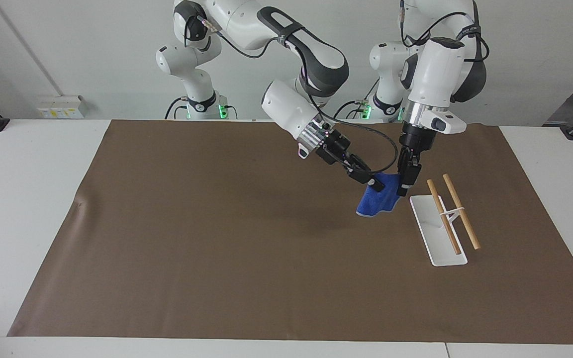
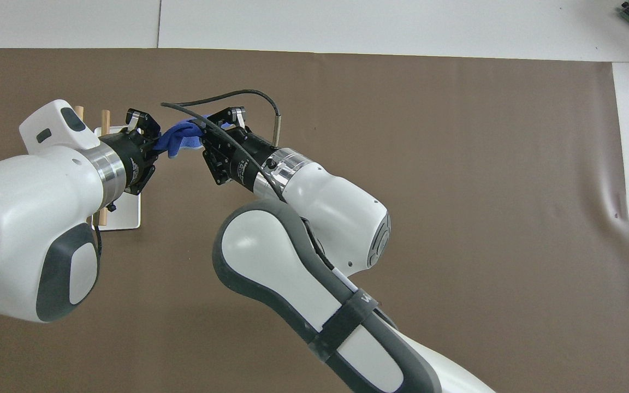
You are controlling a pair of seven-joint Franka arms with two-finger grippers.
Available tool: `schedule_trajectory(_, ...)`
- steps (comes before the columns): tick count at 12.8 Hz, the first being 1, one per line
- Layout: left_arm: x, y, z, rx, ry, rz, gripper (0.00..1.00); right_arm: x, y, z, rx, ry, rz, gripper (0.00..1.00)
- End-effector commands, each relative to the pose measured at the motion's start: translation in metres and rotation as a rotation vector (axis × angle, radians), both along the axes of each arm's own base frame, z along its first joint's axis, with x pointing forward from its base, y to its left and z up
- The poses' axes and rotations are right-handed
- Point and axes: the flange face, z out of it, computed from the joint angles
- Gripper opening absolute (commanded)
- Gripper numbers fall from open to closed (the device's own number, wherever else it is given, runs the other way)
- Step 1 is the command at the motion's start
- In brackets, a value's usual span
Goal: Right arm passes towel to left arm to hang
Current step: 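Grasp the towel with the left gripper from the right gripper, then open the right gripper and withdraw it while the left gripper holds towel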
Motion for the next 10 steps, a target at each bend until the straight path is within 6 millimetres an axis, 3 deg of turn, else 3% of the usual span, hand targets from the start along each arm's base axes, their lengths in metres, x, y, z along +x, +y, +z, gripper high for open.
schedule_trajectory(1,0.011,0.001,0.004,0.023,-0.027,-0.072,0.0,0.003,-0.002,0.002,-0.009,-0.026,-0.015,0.0)
schedule_trajectory(3,0.012,0.004,0.005,0.084,-0.049,-0.176,0.0,0.004,-0.006,0.0,-0.015,-0.026,-0.019,0.0)
schedule_trajectory(4,0.014,0.006,0.006,0.108,-0.058,-0.213,0.0,0.004,-0.007,0.001,-0.026,-0.04,-0.015,0.15)
schedule_trajectory(5,0.015,0.008,0.007,0.111,-0.061,-0.216,0.0,0.005,-0.01,0.003,-0.046,-0.066,-0.005,0.38)
schedule_trajectory(6,0.015,0.007,0.01,0.11,-0.065,-0.216,0.0,0.004,-0.014,0.002,-0.062,-0.08,0.001,0.48)
schedule_trajectory(7,0.015,0.007,0.01,0.112,-0.066,-0.219,0.0,0.006,-0.02,0.003,-0.082,-0.098,0.0,0.69)
schedule_trajectory(8,0.015,0.008,0.009,0.125,-0.069,-0.24,0.0,0.006,-0.024,-0.001,-0.12,-0.132,0.016,0.98)
schedule_trajectory(10,0.019,0.011,0.007,0.144,-0.073,-0.271,0.0,0.005,-0.042,-0.011,-0.264,-0.243,0.028,1.0)
